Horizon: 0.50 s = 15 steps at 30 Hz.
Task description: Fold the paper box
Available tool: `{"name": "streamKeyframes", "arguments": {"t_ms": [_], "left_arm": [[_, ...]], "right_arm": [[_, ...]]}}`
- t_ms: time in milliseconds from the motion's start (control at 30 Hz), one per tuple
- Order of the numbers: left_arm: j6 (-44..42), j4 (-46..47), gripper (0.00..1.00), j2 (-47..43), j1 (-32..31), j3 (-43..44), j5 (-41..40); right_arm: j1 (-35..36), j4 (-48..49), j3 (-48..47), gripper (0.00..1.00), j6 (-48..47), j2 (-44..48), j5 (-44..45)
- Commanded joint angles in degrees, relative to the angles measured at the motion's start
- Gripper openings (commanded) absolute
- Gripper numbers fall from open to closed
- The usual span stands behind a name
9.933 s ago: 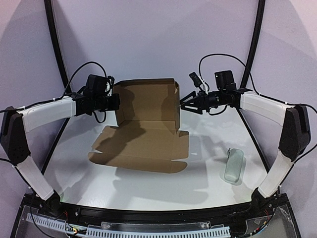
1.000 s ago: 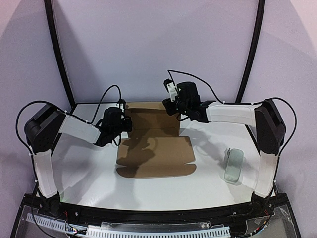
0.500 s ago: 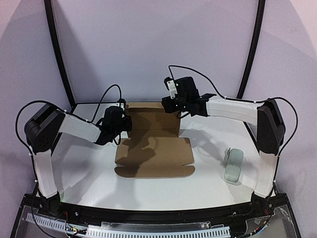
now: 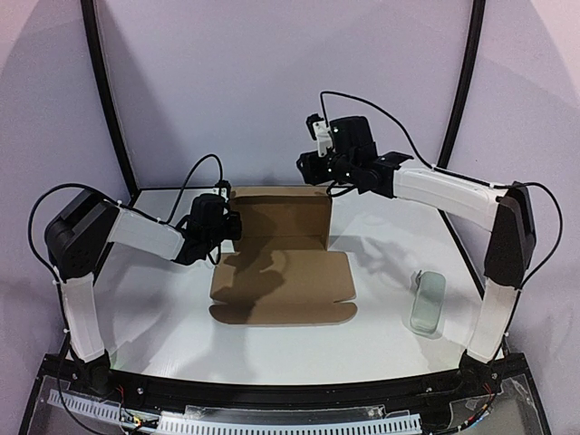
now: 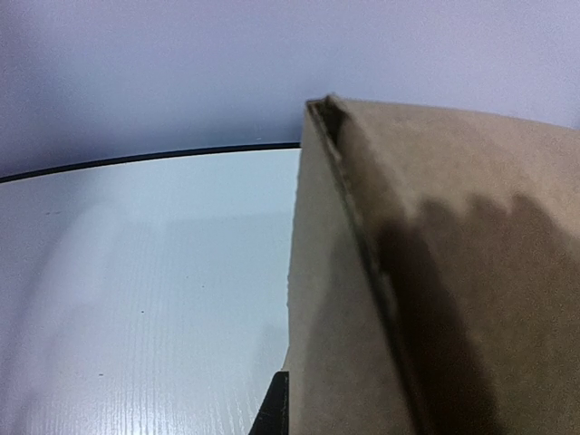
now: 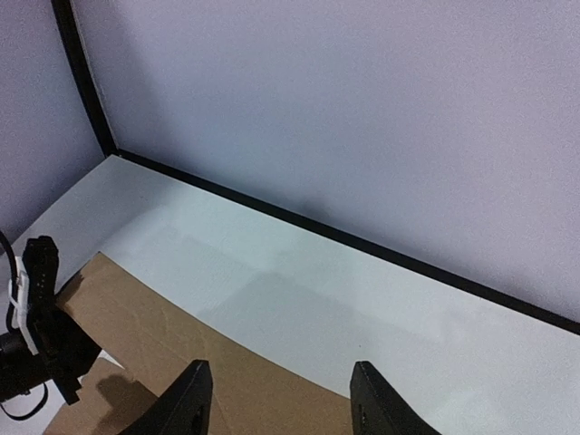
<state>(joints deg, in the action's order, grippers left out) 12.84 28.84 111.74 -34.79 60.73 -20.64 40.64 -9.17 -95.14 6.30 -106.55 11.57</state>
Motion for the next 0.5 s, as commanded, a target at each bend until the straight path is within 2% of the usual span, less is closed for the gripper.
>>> {"name": "streamKeyframes", "arguments": {"t_ms": [0,267,467], "left_arm": [[-0.25,-2.82,0.01,-1.24,-0.38,0.52,0.46],[-0.08,-3.19,0.01,-1.23,-0.37,0.52,0.75],[0.13,-3.44,0.01,-1.19,-0.37,0.55,0.71]], "right_arm": [[0.13,2.69,5.47,0.47,1.65,2.84,0.91],[-2.93,5.27,15.43,0.36,8.98,0.74,-3.62],[-3.35,6.08,20.45,0.35,12.22,-0.42,-3.64]]}}
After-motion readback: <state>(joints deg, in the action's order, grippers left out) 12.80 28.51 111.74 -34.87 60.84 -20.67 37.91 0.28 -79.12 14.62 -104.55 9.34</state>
